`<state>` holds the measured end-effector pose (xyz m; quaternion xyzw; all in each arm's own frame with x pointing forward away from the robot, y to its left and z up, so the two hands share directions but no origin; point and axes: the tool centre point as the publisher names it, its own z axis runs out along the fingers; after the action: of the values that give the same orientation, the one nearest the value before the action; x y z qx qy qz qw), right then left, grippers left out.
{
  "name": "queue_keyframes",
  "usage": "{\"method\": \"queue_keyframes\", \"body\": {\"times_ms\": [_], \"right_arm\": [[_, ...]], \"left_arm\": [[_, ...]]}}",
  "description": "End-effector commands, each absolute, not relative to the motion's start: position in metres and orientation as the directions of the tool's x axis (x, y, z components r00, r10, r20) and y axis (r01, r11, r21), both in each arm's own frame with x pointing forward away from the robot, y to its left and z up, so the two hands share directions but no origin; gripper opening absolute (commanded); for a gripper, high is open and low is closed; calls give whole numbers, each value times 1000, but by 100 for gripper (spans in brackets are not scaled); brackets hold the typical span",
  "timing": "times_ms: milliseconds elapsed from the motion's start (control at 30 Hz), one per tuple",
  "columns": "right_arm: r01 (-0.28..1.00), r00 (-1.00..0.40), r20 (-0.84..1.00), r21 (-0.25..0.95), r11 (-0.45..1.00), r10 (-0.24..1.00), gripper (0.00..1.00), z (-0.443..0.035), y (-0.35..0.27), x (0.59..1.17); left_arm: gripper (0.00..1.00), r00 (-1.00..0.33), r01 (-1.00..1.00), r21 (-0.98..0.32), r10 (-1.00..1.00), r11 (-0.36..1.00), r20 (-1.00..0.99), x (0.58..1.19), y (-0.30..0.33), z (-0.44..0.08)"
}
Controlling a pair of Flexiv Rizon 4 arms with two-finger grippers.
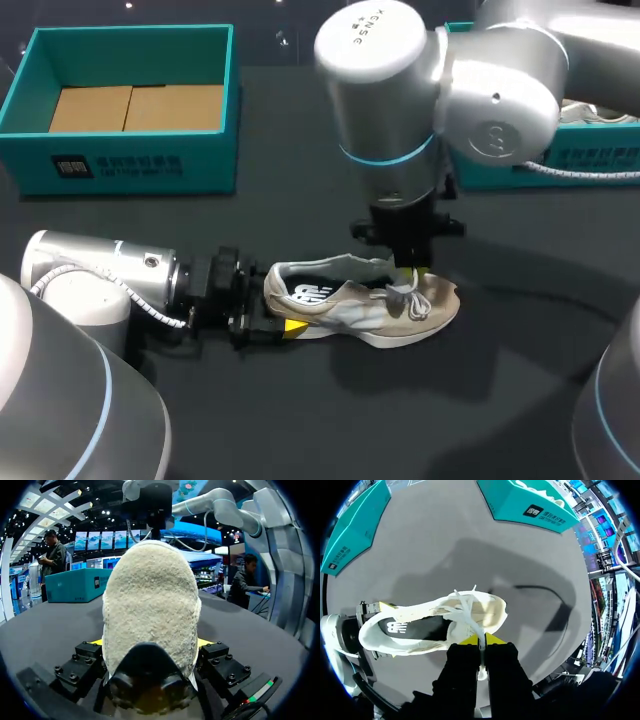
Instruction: Take the shoe out of the shoebox, open the shoe tongue, remove and reinsert the insole, then place the shoe into the shoebox
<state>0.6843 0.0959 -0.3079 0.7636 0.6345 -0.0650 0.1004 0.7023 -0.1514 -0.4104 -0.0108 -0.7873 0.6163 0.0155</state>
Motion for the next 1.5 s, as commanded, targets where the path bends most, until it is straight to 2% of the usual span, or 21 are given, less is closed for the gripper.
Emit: {"method": "queue_keyframes", "body": {"times_ms": [33,700,767,867,1000,1267,1300,1500], "right_arm": [[982,187,-243,65,-177,952,0,-321,92,687],[966,251,-307,18,-258,918,2,-349,55,700],[963,260,-309,18,-268,915,26,-348,52,701],[958,276,-321,20,-285,906,44,-345,48,702],[949,301,-336,13,-315,893,61,-340,41,704],[938,336,-349,36,-345,875,53,-312,29,700],[939,334,-342,43,-340,878,50,-306,30,699],[965,263,-339,96,-245,903,48,-260,47,694]], "left_arm": [[0,-999,-2,-971,34,241,10,702,-151,-411],[0,-999,-2,-971,34,241,10,702,-151,-411],[0,-999,-2,-971,34,241,10,702,-151,-411],[0,-999,-2,-971,34,241,10,702,-151,-411],[0,-999,-2,-971,34,241,10,702,-151,-411],[0,-999,-2,-971,34,241,10,702,-151,-411],[0,-999,-2,-971,34,241,10,702,-151,-411],[0,-999,-2,-971,34,241,10,702,-151,-411]]}}
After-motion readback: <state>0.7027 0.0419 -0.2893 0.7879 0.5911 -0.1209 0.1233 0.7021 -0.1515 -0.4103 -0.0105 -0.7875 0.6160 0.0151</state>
